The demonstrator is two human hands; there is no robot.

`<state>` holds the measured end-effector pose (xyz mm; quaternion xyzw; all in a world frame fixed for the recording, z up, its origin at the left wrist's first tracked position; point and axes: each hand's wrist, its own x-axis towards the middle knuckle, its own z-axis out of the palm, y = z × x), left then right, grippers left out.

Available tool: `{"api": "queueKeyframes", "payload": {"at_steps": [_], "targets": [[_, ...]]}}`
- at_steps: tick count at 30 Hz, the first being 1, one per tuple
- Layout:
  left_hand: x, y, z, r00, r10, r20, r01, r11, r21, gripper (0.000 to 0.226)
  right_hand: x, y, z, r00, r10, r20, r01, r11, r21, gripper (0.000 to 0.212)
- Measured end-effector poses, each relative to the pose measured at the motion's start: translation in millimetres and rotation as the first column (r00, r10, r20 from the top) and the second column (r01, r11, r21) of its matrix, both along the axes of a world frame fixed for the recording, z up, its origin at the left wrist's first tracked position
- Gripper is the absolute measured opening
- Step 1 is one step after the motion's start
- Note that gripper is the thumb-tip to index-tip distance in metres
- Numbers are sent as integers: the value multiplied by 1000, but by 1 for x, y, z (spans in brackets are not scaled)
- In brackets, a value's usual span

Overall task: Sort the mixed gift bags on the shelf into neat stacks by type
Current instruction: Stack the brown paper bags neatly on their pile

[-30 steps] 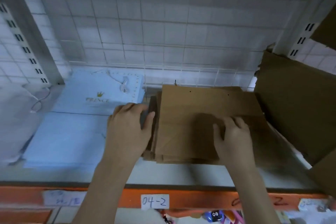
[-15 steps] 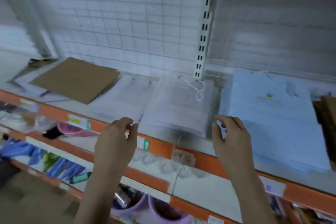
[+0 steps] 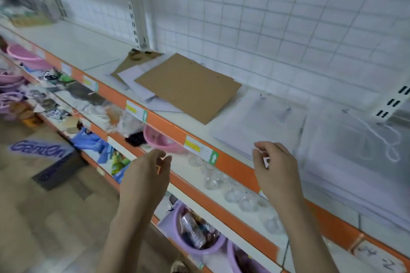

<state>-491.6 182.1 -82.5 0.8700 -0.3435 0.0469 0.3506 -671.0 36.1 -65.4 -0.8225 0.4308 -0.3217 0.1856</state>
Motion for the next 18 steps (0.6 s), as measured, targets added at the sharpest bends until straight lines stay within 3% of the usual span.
{"api": "queueKeyframes", "payload": {"at_steps": [12, 18], "targets": [[153, -67, 25, 996, -58, 69, 54, 997, 61, 23, 156, -53, -2, 998, 11, 69, -15, 998, 59, 18], [205, -87, 18, 997, -76, 30, 74, 995, 71, 25, 199, -67, -1, 1000, -23, 17, 21, 996, 86, 21]]}}
